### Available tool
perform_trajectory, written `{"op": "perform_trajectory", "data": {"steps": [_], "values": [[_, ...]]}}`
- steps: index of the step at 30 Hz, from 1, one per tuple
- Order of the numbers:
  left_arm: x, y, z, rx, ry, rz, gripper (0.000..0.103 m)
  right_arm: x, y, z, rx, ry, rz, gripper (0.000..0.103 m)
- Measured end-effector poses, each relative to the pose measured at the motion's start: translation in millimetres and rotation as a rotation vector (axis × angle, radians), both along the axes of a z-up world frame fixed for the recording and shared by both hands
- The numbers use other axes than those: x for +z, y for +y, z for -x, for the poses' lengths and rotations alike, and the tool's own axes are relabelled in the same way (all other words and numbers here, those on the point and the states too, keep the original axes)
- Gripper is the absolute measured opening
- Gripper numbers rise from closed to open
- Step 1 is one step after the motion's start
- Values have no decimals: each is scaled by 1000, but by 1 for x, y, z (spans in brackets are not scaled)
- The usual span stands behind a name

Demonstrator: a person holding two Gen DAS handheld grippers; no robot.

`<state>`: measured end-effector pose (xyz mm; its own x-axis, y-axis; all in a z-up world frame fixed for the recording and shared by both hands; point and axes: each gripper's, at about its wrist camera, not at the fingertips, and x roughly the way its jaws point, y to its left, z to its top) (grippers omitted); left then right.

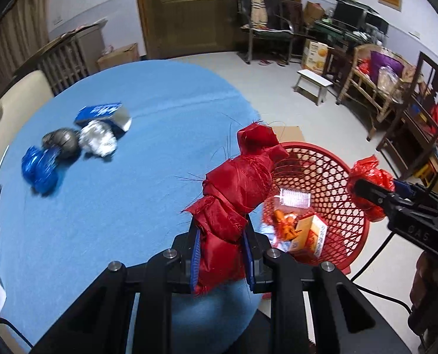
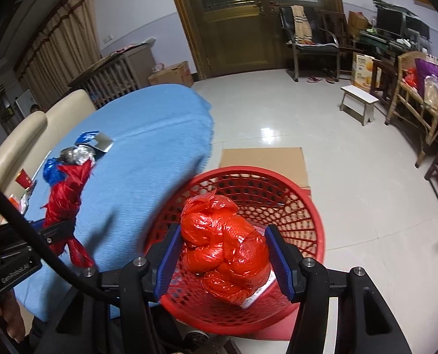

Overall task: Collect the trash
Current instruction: 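Carry both red bags over the red wastebasket and release them, then move both tools back over the table toward the remaining trash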

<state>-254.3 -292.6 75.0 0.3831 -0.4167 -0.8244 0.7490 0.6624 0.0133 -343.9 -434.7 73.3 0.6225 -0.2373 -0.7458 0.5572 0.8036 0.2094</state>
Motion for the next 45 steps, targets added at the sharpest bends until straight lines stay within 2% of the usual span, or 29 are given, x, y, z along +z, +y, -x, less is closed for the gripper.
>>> {"op": "perform_trajectory", "data": {"steps": [5,10,13,20,23,24,25,26,28,31,37,45], "values": [[-2,-19,7,-45,10,-3,26,-12,-10,-3,20,48,-34,64],[-9,-36,8,-71,21,-22,26,-34,-22,-4,-11,111,-71,76],[-11,-46,9,-89,23,-36,26,-35,-33,3,-53,103,-86,86],[-17,-82,23,-160,25,-66,26,-26,-62,30,-149,51,-94,86],[-21,-99,29,-192,36,-82,34,-22,-73,43,-188,35,-91,86],[-22,-104,30,-196,41,-86,47,-21,-77,48,-202,28,-93,86],[-24,-109,31,-204,48,-89,66,-20,-79,51,-212,22,-95,86],[-24,-113,31,-212,50,-92,74,-18,-83,55,-226,15,-96,86],[-22,-116,32,-213,36,-96,76,-16,-88,62,-249,9,-95,86],[-15,-107,29,-199,40,-73,76,-13,-90,68,-264,4,-94,86],[-2,-68,10,-103,41,-22,76,-5,-85,66,-251,-2,-85,86],[-5,23,-19,80,45,2,76,6,-51,26,-137,6,-48,86]]}}
